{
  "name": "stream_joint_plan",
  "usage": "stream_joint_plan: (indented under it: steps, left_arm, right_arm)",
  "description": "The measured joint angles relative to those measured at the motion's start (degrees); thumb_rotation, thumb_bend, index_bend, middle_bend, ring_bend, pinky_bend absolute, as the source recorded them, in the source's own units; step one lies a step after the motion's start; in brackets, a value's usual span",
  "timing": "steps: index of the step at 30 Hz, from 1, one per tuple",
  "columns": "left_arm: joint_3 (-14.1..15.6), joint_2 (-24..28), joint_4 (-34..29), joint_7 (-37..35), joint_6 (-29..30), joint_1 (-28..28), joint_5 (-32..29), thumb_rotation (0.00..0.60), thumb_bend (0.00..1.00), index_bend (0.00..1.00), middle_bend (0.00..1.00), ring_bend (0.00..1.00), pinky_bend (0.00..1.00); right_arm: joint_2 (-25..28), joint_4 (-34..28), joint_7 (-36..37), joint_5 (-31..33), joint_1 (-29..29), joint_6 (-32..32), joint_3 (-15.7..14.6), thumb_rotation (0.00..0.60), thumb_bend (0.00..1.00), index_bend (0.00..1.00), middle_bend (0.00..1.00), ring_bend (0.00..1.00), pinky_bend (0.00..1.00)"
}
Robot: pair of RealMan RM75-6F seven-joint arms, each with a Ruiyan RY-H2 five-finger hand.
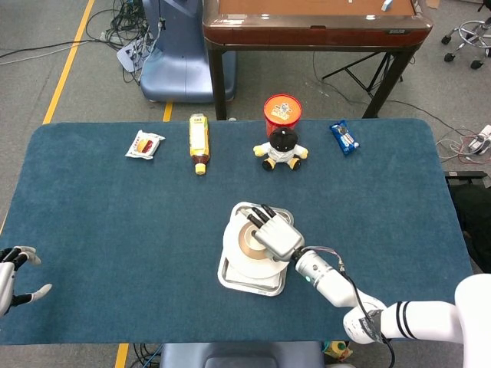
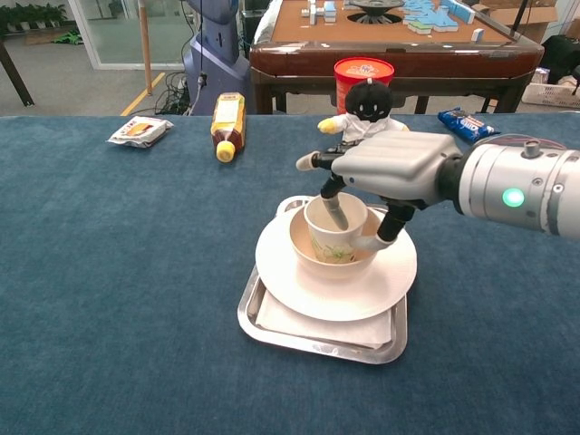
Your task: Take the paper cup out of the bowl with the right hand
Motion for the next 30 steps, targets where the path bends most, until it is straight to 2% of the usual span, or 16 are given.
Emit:
stream_joint_plan:
  steps: [16,30]
  left_arm:
    - [-0.1,0.1,0.1,0.0,-0.4,0.0,-0.4,0.600,0.06,0.47,0.33,0.26,0.44]
    - [-0.1,0.0,0.2,0.1,-0.3,0.0,-0.5,0.600,0.06,0.47,0.33,0.26,0.44]
  right_arm:
    - [-0.3,0.2,0.1,-0.3,0.4,1.1,-0.6,0.600,0.46,0.61,0.02,0.00,0.06]
    - [0.7,-1.4,-0.7,-0.2,0.9,2.1,-0.5,0.600,0.46,0.62,0.02,0.00,0.06]
